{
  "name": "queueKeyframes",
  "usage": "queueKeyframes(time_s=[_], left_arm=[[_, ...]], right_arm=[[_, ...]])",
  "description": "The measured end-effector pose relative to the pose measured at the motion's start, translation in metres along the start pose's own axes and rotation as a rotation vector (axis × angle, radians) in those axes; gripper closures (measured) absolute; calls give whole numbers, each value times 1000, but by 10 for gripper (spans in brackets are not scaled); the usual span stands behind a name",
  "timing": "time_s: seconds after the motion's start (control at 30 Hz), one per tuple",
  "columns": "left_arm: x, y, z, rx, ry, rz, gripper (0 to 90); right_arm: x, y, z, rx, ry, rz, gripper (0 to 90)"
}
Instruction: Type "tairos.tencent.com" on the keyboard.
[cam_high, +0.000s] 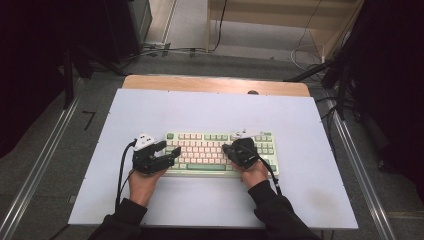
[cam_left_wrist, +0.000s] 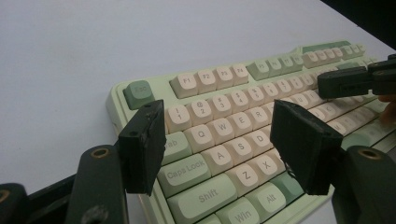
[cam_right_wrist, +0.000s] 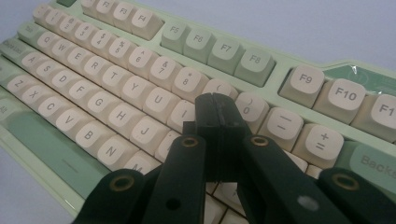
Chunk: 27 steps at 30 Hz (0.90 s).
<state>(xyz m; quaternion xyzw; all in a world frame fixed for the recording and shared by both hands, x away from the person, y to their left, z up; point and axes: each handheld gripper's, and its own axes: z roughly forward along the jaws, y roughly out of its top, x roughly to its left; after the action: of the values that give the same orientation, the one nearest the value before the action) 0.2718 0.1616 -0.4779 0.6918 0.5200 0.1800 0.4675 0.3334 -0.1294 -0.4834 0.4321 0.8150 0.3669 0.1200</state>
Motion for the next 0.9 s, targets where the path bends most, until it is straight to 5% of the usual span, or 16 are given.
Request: queueKeyframes(time_s=[0.1, 0.2, 0.4, 0.47, 0.67, 0.9], left_arm=[[0, 0, -1, -1, 2, -1, 361], [0, 0, -1, -1, -1, -2, 362], [0, 0, -1, -1, -4, 2, 360], [-1, 0, -1, 1, -7, 3, 350], [-3, 0, 1, 5, -21, 21, 383], [-8, 1, 7, 22, -81, 82, 754]], right_arm=[[1, 1, -5, -39, 4, -2, 876], [1, 2, -11, -87, 25, 7, 767], [-2, 4, -21, -161, 40, 29, 321], [-4, 3, -23, -174, 32, 29, 241], [-7, 1, -25, -177, 4, 39, 197], [-12, -3, -30, -186, -15, 53, 194]])
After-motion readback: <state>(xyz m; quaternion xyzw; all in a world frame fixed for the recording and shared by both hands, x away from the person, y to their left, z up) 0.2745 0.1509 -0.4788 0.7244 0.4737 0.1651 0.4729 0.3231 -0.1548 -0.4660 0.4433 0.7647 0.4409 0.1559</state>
